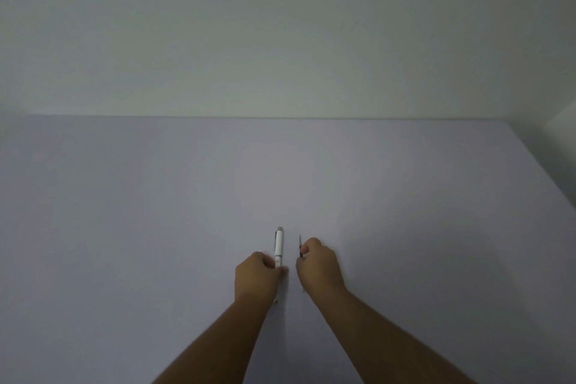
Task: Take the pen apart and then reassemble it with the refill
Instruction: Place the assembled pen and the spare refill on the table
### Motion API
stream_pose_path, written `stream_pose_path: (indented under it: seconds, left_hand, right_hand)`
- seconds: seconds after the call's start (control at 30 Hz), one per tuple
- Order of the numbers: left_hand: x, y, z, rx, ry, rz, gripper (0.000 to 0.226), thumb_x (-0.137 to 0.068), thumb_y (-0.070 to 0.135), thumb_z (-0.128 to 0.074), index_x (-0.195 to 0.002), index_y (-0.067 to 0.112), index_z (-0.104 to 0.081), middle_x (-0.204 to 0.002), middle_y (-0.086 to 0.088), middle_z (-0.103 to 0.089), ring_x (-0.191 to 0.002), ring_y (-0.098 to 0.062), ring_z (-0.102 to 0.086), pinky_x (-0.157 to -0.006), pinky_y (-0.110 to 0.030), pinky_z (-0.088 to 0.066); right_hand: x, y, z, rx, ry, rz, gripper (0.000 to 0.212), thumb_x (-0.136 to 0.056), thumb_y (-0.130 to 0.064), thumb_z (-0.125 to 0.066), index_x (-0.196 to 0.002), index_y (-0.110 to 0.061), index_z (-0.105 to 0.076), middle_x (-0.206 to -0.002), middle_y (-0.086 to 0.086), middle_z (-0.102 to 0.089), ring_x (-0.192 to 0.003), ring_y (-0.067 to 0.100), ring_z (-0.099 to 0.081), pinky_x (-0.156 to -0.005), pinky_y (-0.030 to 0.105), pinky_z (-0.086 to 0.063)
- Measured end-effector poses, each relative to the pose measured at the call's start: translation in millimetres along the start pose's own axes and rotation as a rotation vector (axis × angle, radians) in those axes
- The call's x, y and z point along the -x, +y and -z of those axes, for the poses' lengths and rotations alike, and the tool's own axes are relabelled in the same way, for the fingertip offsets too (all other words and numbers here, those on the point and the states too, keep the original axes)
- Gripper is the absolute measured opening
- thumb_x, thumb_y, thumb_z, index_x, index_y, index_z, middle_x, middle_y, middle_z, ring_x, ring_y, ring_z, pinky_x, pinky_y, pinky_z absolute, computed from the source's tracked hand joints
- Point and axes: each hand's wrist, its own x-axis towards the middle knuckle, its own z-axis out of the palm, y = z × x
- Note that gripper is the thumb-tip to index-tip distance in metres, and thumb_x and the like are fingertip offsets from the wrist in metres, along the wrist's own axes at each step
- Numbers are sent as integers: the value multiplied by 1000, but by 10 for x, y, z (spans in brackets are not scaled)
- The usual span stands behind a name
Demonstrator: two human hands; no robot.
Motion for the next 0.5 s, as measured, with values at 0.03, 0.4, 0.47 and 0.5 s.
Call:
stream_pose_path:
  seconds: [0.03, 0.4, 0.47, 0.5]
  left_hand:
    - [4, 0, -1, 2, 0, 0, 19, -74, 29, -77, -75, 19, -61, -70, 5, -62, -59, -7, -56, -46, -17, -37]
    - [22, 0, -6, 0, -8, -5, 30, -73, 31, -78, -63, 21, -52, -61, 5, -57, -53, -7, -51, -46, -19, -33]
    - [24, 5, 0, -5, -8, -7, 31, -73, 31, -77, -62, 21, -51, -61, 5, -56, -53, -7, -51, -46, -19, -32]
    - [24, 8, 2, -9, -9, -9, 31, -73, 32, -77, -61, 21, -50, -60, 5, -55, -53, -7, -50, -46, -19, -32]
  right_hand:
    - [7, -1, -4, 1, -4, 7, 17, -89, -12, -48, -103, -11, -57, -106, 12, -64, -92, 29, -64, -78, 38, -57]
    - [15, 11, -48, -7, -4, 25, 17, -88, -17, -51, -102, -12, -59, -105, 11, -66, -93, 28, -64, -76, 33, -51]
    - [11, 15, -51, -18, -2, 20, 17, -88, -17, -51, -101, -12, -59, -104, 10, -66, -93, 28, -64, -74, 32, -50]
    - [10, 18, -50, -21, -3, 20, 17, -87, -17, -51, -101, -12, -60, -104, 10, -67, -93, 28, -64, -74, 32, -50]
